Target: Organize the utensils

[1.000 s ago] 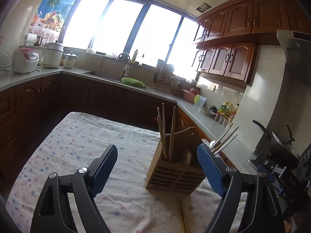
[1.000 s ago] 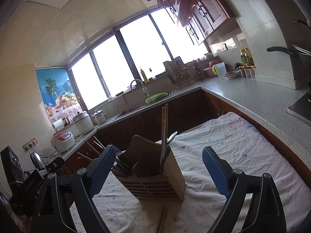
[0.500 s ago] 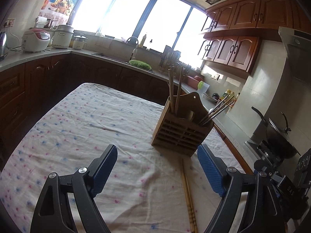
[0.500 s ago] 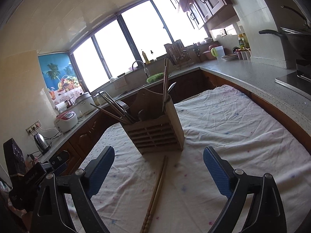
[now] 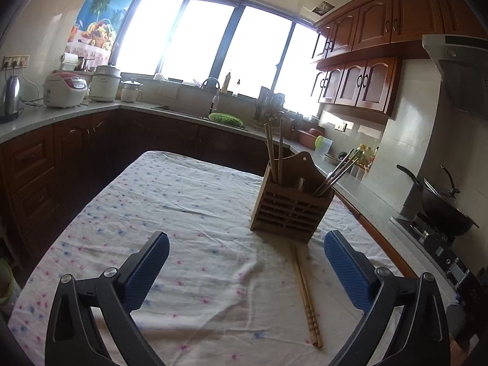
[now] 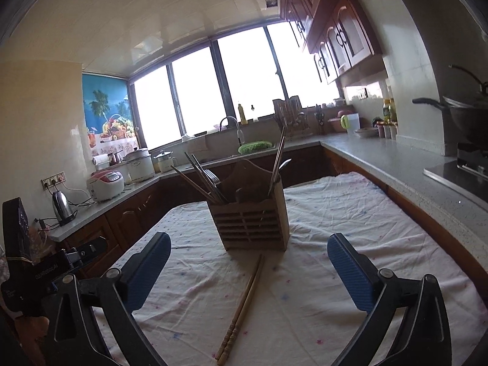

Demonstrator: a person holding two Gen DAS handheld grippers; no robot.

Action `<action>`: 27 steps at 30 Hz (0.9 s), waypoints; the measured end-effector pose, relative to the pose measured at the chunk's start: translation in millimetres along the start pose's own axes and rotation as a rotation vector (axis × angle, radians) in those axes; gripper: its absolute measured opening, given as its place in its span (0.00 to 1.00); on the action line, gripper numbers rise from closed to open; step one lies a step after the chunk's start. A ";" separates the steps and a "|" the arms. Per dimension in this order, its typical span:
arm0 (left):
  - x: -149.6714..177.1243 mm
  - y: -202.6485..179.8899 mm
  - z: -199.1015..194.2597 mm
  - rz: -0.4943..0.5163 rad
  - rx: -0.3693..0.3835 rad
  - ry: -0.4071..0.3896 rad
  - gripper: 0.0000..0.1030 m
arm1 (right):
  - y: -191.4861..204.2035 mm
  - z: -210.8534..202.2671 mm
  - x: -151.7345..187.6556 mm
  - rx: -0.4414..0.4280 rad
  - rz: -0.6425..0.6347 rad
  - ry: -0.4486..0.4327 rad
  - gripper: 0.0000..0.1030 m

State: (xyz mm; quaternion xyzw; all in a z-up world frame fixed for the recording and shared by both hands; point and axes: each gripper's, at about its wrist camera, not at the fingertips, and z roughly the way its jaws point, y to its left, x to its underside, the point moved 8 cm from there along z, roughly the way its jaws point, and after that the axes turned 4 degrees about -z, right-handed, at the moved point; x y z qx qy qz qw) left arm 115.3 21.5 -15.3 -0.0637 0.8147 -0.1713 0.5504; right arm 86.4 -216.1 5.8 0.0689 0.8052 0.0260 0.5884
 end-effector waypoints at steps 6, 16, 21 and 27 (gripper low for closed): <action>17.0 -1.4 -9.7 0.076 -0.060 -0.018 0.99 | 1.4 -15.9 11.5 0.019 -0.037 -0.029 1.00; 26.5 -5.6 -15.4 0.130 -0.094 -0.014 0.99 | -7.2 -17.0 33.8 0.056 -0.037 0.010 1.00; 34.0 -8.8 -18.2 0.164 -0.114 -0.017 0.99 | -6.8 -20.9 38.4 0.060 -0.039 0.010 1.00; 37.2 -10.1 -19.9 0.187 -0.146 -0.009 0.99 | -6.4 -24.2 40.7 0.058 -0.048 0.004 1.00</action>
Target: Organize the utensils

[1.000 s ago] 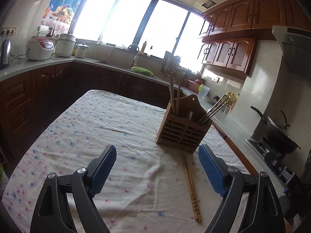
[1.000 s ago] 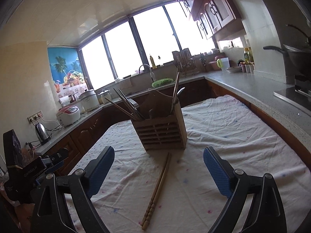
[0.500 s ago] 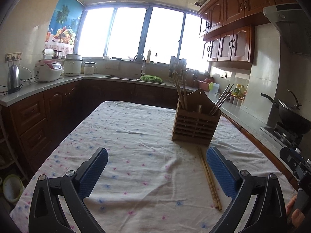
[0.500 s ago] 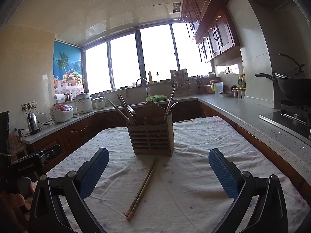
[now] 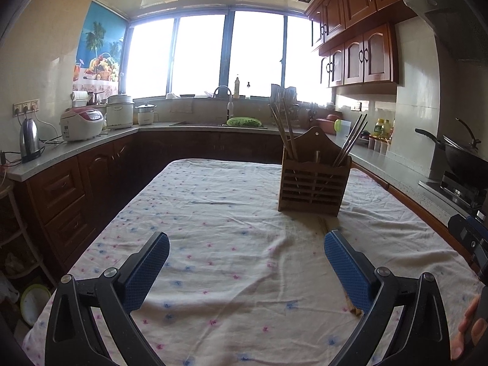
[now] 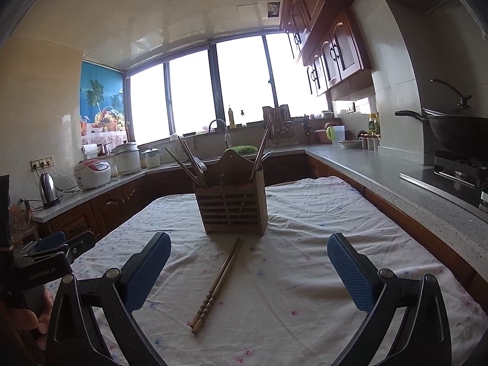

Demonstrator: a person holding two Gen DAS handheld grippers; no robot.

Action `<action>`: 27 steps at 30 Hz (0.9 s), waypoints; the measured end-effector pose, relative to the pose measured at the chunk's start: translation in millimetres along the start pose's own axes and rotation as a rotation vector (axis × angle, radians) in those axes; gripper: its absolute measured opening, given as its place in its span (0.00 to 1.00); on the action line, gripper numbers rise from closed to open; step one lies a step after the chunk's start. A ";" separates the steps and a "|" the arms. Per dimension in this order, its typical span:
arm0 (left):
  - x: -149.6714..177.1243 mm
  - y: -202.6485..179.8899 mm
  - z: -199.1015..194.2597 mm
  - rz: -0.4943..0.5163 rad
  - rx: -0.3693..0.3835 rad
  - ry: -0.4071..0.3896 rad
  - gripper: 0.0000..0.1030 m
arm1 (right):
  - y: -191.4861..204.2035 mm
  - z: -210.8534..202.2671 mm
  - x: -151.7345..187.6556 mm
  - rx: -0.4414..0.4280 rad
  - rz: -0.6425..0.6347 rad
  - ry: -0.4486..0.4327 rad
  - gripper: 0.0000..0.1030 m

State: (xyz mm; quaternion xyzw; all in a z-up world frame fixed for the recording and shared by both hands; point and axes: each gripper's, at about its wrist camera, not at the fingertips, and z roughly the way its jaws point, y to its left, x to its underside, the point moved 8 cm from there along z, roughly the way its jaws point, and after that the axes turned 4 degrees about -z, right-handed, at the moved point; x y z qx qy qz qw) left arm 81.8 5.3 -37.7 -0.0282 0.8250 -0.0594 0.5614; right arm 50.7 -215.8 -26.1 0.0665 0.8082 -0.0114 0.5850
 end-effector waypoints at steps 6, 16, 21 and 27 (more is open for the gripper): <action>1.3 -1.0 -2.6 0.017 -0.029 -0.009 0.99 | -0.1 -0.6 5.2 -0.005 0.000 0.009 1.00; 5.4 4.8 -1.9 0.025 -0.060 -0.022 0.99 | 1.9 -2.4 8.3 -0.002 -0.018 0.004 1.00; 5.4 8.1 0.3 0.023 -0.065 -0.019 0.99 | 4.5 -2.3 10.9 -0.008 -0.017 0.009 1.00; 5.9 9.4 0.4 0.028 -0.074 -0.025 0.99 | 5.1 -0.9 10.5 -0.010 -0.020 0.012 1.00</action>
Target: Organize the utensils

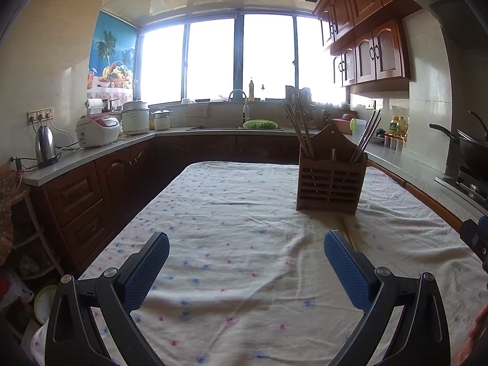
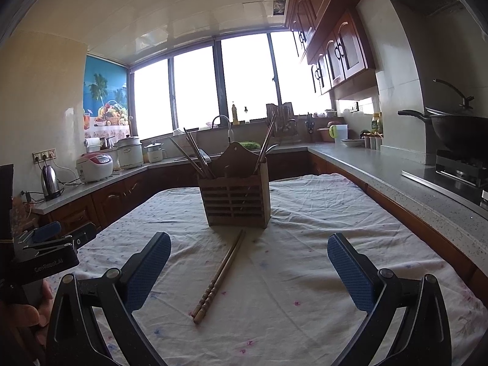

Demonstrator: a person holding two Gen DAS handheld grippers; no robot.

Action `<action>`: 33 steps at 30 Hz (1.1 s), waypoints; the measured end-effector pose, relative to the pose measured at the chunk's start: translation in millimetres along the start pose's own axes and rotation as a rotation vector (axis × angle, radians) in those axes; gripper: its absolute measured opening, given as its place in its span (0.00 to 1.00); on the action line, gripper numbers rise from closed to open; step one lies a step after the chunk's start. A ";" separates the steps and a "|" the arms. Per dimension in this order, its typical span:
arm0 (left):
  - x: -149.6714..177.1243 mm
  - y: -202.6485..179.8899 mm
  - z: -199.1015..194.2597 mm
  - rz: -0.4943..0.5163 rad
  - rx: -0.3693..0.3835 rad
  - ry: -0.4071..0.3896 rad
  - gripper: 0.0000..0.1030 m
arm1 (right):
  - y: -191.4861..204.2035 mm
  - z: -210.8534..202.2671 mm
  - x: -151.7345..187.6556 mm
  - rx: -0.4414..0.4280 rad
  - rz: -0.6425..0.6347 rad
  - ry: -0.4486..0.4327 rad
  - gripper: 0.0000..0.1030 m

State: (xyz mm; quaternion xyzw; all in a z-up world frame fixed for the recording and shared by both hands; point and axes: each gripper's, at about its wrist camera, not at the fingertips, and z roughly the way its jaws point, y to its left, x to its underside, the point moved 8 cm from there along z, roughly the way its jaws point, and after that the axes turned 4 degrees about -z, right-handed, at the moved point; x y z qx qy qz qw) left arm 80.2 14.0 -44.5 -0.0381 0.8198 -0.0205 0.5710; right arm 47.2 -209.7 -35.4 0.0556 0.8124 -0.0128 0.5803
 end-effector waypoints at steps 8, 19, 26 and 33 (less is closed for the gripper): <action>4.0 -1.8 -1.5 0.021 -0.003 -0.014 0.99 | 1.4 -1.7 -0.1 -0.003 -0.001 -0.011 1.00; 6.6 -0.7 -1.5 0.016 -0.005 -0.010 0.99 | 3.6 -2.5 0.7 -0.007 -0.005 -0.019 1.00; 6.8 0.4 -2.5 0.010 -0.004 -0.010 0.99 | 2.7 -2.6 0.0 -0.012 -0.008 -0.022 1.00; 6.9 0.1 -3.8 0.009 -0.006 -0.015 0.99 | 3.5 -3.0 -0.2 -0.013 -0.009 -0.023 1.00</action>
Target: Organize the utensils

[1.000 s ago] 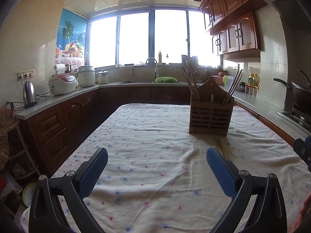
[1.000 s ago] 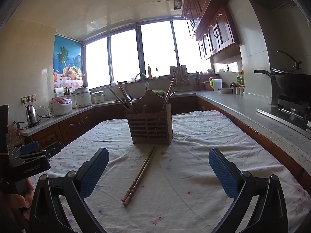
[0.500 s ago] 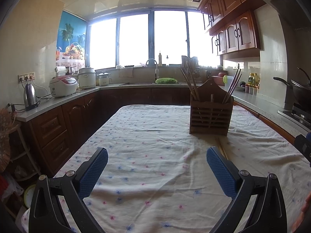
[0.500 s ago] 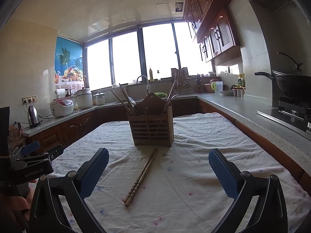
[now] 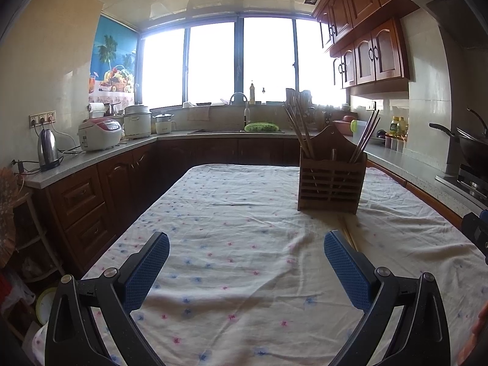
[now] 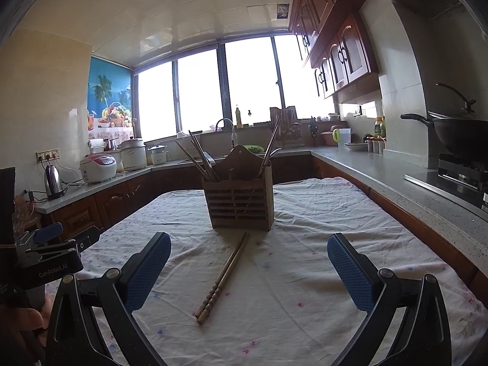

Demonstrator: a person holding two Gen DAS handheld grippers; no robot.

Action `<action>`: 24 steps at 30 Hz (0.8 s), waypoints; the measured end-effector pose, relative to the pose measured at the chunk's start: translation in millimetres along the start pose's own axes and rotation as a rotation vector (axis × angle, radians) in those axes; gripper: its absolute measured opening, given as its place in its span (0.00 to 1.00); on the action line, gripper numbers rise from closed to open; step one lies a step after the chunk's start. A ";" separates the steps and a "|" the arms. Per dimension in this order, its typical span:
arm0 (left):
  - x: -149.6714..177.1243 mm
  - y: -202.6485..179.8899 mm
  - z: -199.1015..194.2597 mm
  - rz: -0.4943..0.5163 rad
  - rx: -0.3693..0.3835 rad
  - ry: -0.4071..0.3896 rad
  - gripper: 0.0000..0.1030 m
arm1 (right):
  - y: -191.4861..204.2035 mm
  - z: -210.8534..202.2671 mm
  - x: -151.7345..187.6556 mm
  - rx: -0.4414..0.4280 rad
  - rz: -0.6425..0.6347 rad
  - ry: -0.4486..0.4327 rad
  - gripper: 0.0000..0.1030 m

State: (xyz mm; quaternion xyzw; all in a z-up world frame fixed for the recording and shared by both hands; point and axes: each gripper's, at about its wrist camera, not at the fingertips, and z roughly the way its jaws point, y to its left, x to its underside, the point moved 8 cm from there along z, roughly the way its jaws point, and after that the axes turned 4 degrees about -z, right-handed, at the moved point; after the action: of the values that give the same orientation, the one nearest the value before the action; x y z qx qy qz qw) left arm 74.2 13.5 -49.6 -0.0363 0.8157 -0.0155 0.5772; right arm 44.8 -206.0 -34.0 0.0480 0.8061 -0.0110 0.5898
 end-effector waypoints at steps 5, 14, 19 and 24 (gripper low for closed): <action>0.0 -0.6 -1.7 0.001 -0.004 -0.002 0.99 | 0.3 0.1 0.0 -0.001 0.000 0.000 1.00; -0.8 -3.0 -4.0 0.007 0.001 -0.011 0.99 | 1.0 0.0 -0.5 -0.003 -0.001 -0.003 1.00; 0.6 -4.6 -4.0 0.013 0.001 -0.004 0.99 | 1.6 -0.3 -0.5 -0.004 0.001 -0.003 1.00; 0.8 -5.7 -4.5 0.013 0.003 -0.003 0.99 | 3.5 -1.4 -1.6 -0.005 -0.001 -0.007 1.00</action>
State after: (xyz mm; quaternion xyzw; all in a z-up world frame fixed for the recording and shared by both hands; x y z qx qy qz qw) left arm 69.9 7.7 -48.5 -0.0300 0.8149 -0.0127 0.5787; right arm 44.3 -202.5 -32.0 0.0461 0.8040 -0.0095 0.5928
